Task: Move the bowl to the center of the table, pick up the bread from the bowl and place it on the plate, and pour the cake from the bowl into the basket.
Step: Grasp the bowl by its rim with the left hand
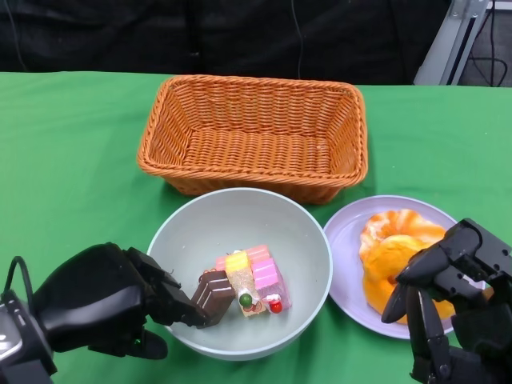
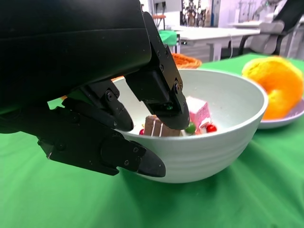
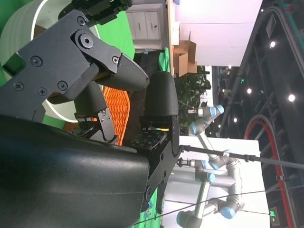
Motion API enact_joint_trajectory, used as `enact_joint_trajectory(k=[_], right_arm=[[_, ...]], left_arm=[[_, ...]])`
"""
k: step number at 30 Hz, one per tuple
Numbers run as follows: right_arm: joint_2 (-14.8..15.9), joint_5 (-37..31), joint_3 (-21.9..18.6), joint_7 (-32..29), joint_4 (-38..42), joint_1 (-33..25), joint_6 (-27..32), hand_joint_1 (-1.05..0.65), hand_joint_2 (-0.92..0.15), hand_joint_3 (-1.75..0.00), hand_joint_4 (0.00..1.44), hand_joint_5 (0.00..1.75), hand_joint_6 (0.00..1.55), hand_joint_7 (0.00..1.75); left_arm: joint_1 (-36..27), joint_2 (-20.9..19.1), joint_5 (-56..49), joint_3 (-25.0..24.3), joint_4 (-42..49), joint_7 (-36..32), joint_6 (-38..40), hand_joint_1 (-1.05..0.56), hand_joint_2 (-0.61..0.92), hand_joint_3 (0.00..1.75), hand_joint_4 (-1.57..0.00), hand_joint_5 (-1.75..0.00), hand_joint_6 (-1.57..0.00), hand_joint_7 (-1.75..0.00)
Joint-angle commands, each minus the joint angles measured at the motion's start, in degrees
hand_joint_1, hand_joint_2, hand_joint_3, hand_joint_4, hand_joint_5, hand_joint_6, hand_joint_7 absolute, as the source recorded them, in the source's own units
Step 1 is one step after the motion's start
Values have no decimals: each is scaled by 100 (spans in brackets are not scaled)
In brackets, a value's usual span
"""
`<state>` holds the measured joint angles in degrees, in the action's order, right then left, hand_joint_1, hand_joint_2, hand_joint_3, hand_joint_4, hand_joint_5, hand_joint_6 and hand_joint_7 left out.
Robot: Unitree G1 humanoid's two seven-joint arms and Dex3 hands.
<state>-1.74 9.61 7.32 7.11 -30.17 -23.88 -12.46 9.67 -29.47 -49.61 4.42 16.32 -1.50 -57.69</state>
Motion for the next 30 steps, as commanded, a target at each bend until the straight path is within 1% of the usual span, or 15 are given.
enact_joint_trajectory(k=[1, 5, 10, 13, 17, 22, 26, 30], right_arm=[[-30, 70, -11, -59, -123, -43, -51, -22, -39, -128, 74, 161, 66, 136], [-29, 89, -20, -59, -100, -37, -89, -23, -41, -122, 74, 161, 66, 136], [-39, 60, 9, -103, -137, -65, -87, -24, -44, -120, 75, 161, 66, 137], [-36, 92, 24, -103, -163, -69, -58, -23, -41, -124, 74, 161, 66, 136], [-41, 89, 41, -96, -147, -70, -95, -23, -40, -126, 74, 161, 66, 137], [-44, 86, 71, -92, -147, -98, -121, -23, -40, -127, 74, 161, 65, 137], [-47, 87, 82, -86, -133, -102, -148, -23, -39, -126, 74, 161, 65, 136], [-49, 41, 93, -104, -120, -114, -185, -24, -39, -122, 75, 159, 67, 134]], left_arm=[[-33, -243, -95, 246, -138, -10, 231, -41, 91, 0, -93, 0, -90, -1], [26, -371, -174, 518, -185, -32, 430, -42, 90, 0, -94, 0, -91, -1], [83, -496, -221, 818, -95, -94, 554, -44, 91, 0, -94, 0, -92, 0], [76, -485, -275, 974, -48, -216, 705, -44, 92, 1, -94, 0, -92, 0], [61, -432, -407, 1165, -15, -454, 961, -45, 92, 1, -92, 0, -91, 0], [109, -209, -773, 1477, 162, -1129, 1393, -44, 92, 3, -91, 0, -89, 0], [164, -111, -918, 1666, 260, -1657, 1607, -41, 92, 3, -96, -2, -91, -1], [217, 9, -951, 1821, 274, -1759, 1965, -36, 92, 8, -98, -3, -93, -2]])
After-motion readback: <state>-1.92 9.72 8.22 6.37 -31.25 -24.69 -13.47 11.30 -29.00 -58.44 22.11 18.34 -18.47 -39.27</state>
